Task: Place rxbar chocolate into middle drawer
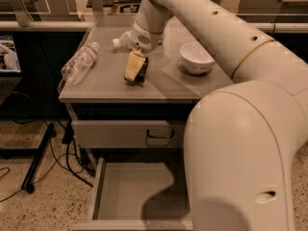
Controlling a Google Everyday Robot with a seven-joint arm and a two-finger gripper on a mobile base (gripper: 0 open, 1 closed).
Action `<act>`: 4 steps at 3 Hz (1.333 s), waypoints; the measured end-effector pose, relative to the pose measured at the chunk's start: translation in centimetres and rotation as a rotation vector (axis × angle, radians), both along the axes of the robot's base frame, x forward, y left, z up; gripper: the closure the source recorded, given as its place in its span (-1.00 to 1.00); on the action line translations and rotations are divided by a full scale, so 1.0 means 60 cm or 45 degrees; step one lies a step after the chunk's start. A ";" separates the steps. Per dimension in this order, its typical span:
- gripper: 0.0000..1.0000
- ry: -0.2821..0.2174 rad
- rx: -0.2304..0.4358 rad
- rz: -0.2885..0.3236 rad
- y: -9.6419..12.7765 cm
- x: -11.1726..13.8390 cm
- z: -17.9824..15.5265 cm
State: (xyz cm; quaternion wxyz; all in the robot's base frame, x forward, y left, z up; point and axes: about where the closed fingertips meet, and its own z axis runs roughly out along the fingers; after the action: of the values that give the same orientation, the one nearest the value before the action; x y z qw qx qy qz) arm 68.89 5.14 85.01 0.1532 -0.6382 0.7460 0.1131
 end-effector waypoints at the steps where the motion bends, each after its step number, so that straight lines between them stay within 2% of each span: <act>1: 1.00 -0.094 0.077 -0.005 -0.024 -0.072 0.052; 3: 1.00 -0.130 0.174 0.014 -0.055 -0.203 0.032; 4: 1.00 -0.121 0.237 0.043 -0.076 -0.269 0.007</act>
Offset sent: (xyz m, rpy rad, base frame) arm -0.1402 -0.0384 0.0153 0.1178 -0.0965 0.0053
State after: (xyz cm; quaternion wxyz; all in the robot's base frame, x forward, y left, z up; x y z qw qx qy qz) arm 52.77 0.60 85.44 0.2450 -0.6384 0.7133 0.1541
